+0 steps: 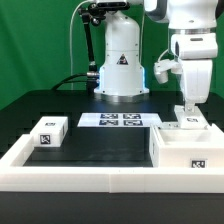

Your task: Assemble cabinet

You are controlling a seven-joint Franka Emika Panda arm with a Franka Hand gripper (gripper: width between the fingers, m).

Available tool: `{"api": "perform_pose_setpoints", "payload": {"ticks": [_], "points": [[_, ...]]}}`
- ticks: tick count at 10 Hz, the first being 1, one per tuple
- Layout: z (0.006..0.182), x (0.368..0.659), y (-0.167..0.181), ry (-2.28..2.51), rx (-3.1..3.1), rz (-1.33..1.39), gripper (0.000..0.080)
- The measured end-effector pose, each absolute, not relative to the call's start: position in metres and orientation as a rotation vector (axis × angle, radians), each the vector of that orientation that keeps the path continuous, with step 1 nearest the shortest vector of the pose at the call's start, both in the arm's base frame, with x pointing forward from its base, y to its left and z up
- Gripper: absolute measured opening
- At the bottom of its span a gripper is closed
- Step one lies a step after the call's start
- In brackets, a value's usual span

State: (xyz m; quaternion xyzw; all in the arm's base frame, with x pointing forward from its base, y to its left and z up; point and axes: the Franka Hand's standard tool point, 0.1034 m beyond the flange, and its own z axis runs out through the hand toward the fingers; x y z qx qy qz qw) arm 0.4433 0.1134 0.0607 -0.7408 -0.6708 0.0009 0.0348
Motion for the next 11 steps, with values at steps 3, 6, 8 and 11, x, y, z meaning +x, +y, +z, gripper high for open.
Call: {"api": "perform_pose_setpoints", "payload": {"ticks": [3,6,8,11], "points": [[0.0623,0.4455,0.1139,-2.058,-2.285,-0.003,0.007],[0.0612,0.4449,0.1133,-2.054,-2.285,-0.001,0.007],[0.0619,0.4467,0.1127,-2.053,-2.288,-0.004,0.007],[0.064,0.4502,0.1133,-2.049,-2.297,-0.012,0.007]]}}
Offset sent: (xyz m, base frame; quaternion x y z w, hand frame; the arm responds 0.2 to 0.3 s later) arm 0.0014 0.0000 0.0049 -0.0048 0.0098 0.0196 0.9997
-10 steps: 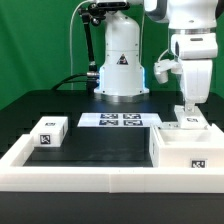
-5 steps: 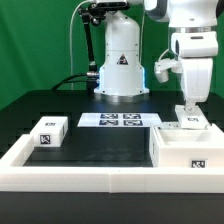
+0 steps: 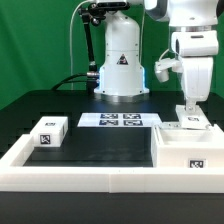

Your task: Assemble cabinet

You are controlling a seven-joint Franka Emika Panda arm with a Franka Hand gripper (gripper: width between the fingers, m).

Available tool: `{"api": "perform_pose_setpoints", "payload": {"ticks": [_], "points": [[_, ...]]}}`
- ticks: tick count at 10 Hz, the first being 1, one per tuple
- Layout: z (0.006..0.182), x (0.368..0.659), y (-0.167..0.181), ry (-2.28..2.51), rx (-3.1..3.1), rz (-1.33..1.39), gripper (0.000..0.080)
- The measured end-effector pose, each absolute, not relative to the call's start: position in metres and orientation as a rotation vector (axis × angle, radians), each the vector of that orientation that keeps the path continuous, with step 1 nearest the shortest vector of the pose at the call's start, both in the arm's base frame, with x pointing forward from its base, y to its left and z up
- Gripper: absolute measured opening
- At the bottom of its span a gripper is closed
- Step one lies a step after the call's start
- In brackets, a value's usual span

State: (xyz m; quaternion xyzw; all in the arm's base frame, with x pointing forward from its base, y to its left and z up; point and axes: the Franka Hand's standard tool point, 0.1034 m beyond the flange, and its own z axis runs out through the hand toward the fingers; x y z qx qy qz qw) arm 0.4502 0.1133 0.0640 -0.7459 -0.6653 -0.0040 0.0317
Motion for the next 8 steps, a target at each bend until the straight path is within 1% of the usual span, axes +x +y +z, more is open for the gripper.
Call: {"api": "perform_pose_setpoints", "payload": {"ticks": [5,8], "points": [[0.0627,0.4495,0.1133,-2.044,-2.299,-0.01,0.007],[0.063,0.4537,0.1155,-2.028,-2.313,-0.017,0.007]]}}
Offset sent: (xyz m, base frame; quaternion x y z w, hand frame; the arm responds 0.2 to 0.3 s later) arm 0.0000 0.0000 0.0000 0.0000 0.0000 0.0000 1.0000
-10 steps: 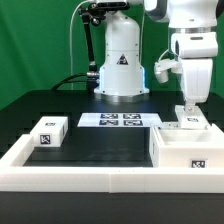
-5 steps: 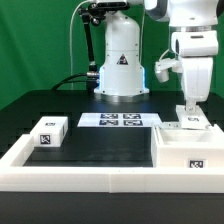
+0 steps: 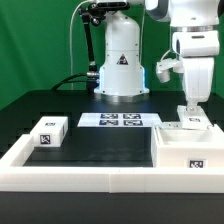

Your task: Assemble cabinet

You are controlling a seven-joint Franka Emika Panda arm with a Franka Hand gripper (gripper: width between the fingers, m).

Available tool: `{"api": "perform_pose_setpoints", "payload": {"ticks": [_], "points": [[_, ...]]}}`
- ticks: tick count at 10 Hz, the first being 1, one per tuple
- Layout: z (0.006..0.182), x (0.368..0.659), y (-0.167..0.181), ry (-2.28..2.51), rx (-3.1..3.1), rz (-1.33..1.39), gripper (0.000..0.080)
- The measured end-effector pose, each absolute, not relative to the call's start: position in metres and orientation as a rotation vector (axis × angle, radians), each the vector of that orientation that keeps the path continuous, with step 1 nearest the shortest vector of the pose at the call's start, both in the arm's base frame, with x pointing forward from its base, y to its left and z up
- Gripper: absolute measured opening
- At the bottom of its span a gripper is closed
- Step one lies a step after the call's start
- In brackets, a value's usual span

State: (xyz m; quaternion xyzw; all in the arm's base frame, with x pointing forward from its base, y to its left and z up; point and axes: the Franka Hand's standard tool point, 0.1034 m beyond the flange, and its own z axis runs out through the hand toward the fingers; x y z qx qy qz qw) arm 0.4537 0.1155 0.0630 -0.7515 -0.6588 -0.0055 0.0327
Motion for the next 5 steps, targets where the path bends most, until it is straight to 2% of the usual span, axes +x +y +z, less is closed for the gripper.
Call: {"api": "perform_pose_setpoints", "payload": {"ticks": [5], "points": [[0.0594,0.4564,0.1141,-2.005,-2.327,-0.018,0.007]]}}
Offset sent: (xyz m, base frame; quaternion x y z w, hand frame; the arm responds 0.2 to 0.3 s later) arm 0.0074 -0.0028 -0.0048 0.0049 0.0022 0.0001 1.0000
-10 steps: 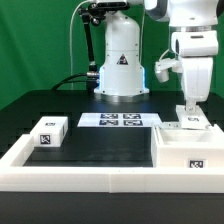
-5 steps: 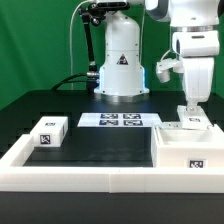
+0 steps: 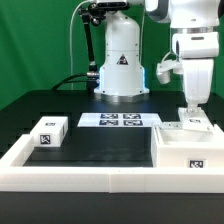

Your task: Assemble cabinet

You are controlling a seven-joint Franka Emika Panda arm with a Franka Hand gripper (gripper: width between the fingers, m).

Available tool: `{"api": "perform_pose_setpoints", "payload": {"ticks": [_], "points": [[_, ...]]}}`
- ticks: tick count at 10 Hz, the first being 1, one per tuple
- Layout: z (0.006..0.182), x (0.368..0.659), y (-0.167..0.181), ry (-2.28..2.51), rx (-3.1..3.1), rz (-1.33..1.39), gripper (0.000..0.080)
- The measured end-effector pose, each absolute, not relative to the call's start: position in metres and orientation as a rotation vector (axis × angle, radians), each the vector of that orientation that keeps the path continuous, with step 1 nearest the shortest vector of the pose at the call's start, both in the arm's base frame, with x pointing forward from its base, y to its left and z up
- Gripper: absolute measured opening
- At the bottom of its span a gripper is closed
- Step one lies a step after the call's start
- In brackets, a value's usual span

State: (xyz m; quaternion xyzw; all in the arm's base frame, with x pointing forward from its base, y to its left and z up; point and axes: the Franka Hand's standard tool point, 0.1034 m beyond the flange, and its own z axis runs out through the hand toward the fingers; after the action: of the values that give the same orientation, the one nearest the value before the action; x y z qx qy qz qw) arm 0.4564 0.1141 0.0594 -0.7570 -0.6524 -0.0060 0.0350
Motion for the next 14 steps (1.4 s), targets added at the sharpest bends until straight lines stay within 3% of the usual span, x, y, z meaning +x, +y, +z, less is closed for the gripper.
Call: {"api": "perform_pose_setpoints", "payload": {"ticks": [4,9,14], "points": [[0.06,0.457,0.114,-2.005,-2.327,-0.019,0.007],[0.06,0.505,0.11,-1.995,-2.346,-0.08,0.007],[0.06,0.506,0.11,-1.998,-2.343,-0.083,0.007]]}}
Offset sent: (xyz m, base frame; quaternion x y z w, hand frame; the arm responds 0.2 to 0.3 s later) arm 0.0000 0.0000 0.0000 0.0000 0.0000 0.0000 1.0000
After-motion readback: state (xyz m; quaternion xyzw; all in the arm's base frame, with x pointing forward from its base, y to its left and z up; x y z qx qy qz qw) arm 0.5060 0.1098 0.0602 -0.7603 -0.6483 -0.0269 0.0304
